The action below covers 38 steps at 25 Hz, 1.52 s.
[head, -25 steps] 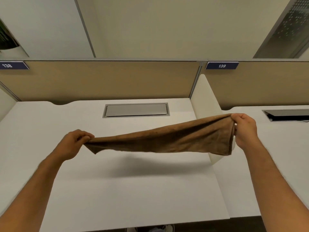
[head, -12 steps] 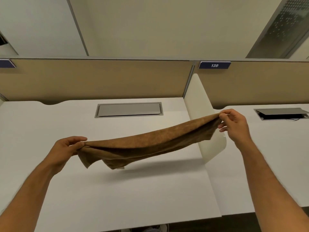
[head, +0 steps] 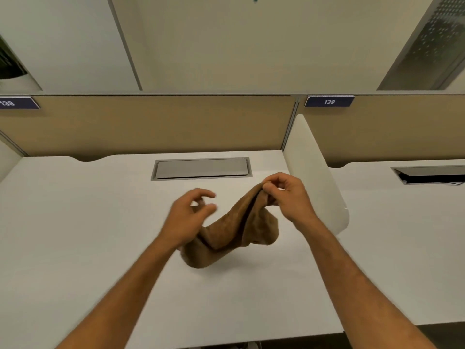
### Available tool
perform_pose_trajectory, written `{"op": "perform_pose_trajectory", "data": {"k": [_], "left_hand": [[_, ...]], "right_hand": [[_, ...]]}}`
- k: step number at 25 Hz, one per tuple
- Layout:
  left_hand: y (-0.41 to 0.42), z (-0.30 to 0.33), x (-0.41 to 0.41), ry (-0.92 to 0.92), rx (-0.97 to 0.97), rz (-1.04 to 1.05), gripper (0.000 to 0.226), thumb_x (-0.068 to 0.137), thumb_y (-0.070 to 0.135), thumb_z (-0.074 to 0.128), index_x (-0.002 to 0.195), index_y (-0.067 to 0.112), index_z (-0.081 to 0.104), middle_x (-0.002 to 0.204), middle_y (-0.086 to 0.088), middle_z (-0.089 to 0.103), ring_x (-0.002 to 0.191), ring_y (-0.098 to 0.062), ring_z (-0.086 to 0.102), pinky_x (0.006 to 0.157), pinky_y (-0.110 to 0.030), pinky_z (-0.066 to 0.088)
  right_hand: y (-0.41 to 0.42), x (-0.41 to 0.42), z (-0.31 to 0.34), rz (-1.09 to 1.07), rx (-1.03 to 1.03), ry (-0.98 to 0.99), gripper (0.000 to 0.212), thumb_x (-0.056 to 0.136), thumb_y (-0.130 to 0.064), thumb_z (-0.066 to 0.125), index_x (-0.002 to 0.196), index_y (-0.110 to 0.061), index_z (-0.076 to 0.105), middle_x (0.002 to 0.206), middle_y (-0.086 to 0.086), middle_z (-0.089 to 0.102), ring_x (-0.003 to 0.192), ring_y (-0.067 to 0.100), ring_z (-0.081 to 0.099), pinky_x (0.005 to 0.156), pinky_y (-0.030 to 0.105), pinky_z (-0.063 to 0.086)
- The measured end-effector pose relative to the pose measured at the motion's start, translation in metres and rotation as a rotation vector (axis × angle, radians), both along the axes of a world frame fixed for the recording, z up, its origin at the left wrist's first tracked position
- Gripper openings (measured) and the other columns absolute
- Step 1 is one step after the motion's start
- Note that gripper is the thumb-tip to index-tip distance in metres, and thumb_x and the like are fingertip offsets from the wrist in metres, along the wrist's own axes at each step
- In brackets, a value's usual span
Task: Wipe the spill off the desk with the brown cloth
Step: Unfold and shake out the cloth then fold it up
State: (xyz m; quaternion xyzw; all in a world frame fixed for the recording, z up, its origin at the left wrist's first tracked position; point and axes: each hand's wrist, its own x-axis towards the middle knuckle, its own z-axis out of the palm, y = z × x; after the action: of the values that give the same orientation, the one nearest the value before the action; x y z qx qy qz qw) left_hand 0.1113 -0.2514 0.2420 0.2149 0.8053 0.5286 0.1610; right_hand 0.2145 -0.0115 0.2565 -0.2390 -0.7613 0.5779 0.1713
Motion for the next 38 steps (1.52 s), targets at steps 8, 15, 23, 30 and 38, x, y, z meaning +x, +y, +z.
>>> {"op": "perform_pose_trajectory", "data": {"k": [8,15,23,30,38], "left_hand": [[0.036,-0.012,0.025,0.116,-0.202,-0.044,0.015,0.093,0.040,0.076,0.106,0.033,0.074,0.097,0.017,0.069,0.081,-0.006,0.068,0.084,-0.023,0.057],[0.027,-0.014,0.023,0.098,-0.177,-0.027,0.009,0.095,0.029,0.075,0.089,0.034,0.073,0.084,0.017,0.071,0.078,-0.010,0.069,0.076,-0.017,0.056],[0.028,-0.012,0.019,0.086,-0.148,-0.145,0.012,0.094,0.033,0.076,0.089,0.042,0.070,0.088,0.023,0.068,0.080,-0.010,0.070,0.074,-0.016,0.057],[-0.013,-0.048,-0.006,-0.203,-0.546,0.033,0.047,0.089,0.053,0.075,0.121,0.022,0.062,0.111,0.000,0.066,0.098,-0.022,0.068,0.077,-0.029,0.051],[-0.086,-0.091,-0.034,-0.768,-0.604,-0.076,0.014,0.085,0.024,0.075,0.089,0.011,0.078,0.090,-0.007,0.081,0.084,-0.023,0.073,0.076,-0.032,0.055]], "right_hand": [[-0.055,-0.006,-0.002,0.142,-0.128,-0.064,0.032,0.085,-0.002,0.073,0.110,-0.021,0.072,0.101,0.003,0.073,0.101,0.022,0.070,0.086,0.038,0.062],[-0.047,-0.002,-0.012,-0.019,0.208,-0.084,0.012,0.094,-0.009,0.066,0.096,-0.018,0.073,0.099,-0.002,0.069,0.087,0.016,0.067,0.076,0.026,0.061],[-0.045,-0.004,-0.027,-0.157,0.338,-0.072,0.004,0.098,-0.022,0.063,0.099,-0.020,0.066,0.099,-0.005,0.063,0.088,0.012,0.062,0.079,0.021,0.054],[-0.005,0.011,-0.007,-0.237,0.230,0.110,0.014,0.100,-0.019,0.058,0.096,-0.024,0.069,0.087,-0.005,0.071,0.081,0.008,0.068,0.072,0.015,0.056],[0.075,0.040,0.017,-0.311,-0.642,0.273,0.010,0.090,-0.016,0.063,0.087,-0.013,0.071,0.080,0.004,0.074,0.076,0.017,0.071,0.064,0.026,0.059]]}}
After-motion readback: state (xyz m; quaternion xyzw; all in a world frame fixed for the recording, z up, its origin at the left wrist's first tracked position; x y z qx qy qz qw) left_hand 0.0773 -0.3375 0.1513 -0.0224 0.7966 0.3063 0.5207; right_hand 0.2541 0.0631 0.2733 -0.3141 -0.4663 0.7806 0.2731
